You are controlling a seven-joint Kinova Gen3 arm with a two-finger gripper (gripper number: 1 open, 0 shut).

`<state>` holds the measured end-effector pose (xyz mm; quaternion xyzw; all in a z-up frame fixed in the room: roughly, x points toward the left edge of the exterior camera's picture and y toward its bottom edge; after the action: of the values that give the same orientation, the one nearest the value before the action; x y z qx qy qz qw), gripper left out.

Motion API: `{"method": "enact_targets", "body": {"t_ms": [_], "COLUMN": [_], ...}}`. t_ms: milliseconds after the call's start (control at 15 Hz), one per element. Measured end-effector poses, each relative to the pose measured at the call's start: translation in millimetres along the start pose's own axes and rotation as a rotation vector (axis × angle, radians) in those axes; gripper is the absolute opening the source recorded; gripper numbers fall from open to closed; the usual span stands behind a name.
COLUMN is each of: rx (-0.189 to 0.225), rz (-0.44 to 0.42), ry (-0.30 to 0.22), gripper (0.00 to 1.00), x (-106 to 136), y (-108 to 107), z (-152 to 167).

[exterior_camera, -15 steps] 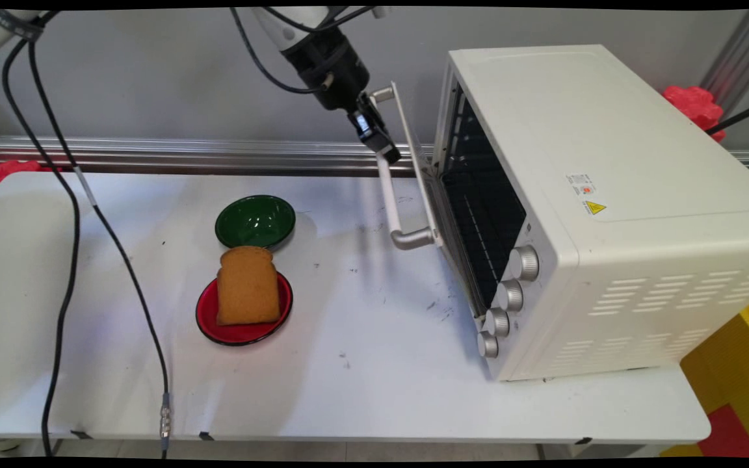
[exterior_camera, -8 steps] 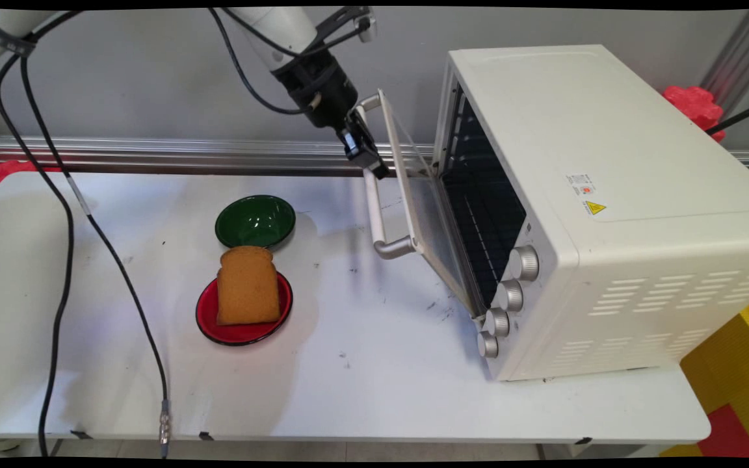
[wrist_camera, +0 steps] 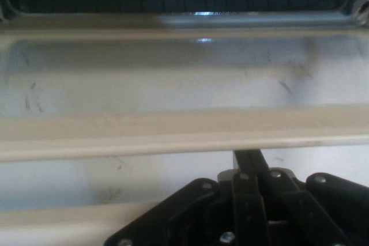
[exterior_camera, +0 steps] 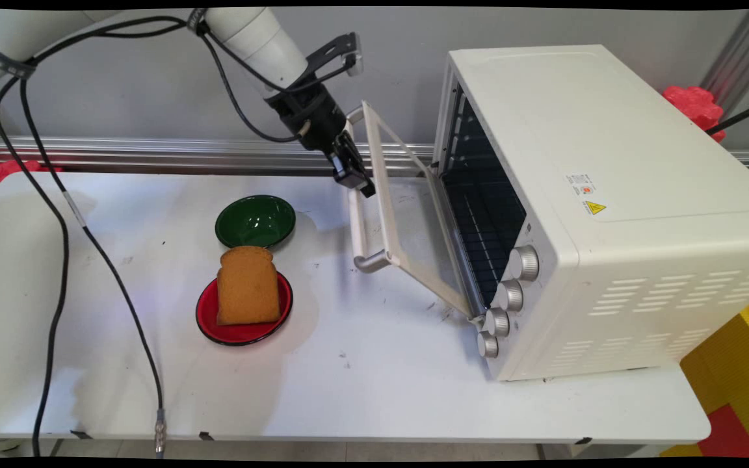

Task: Open the oven

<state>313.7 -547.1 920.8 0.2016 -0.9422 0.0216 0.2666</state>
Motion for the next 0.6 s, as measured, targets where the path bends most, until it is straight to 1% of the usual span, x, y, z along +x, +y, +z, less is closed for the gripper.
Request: {"method": "enact_targets", "body": {"t_ms": [600], "rx": [-0.003], "rz": [0.035], "ry": [0.001], "gripper": [0.00], "x": [-37], "y": [-11], "z": [21]}}
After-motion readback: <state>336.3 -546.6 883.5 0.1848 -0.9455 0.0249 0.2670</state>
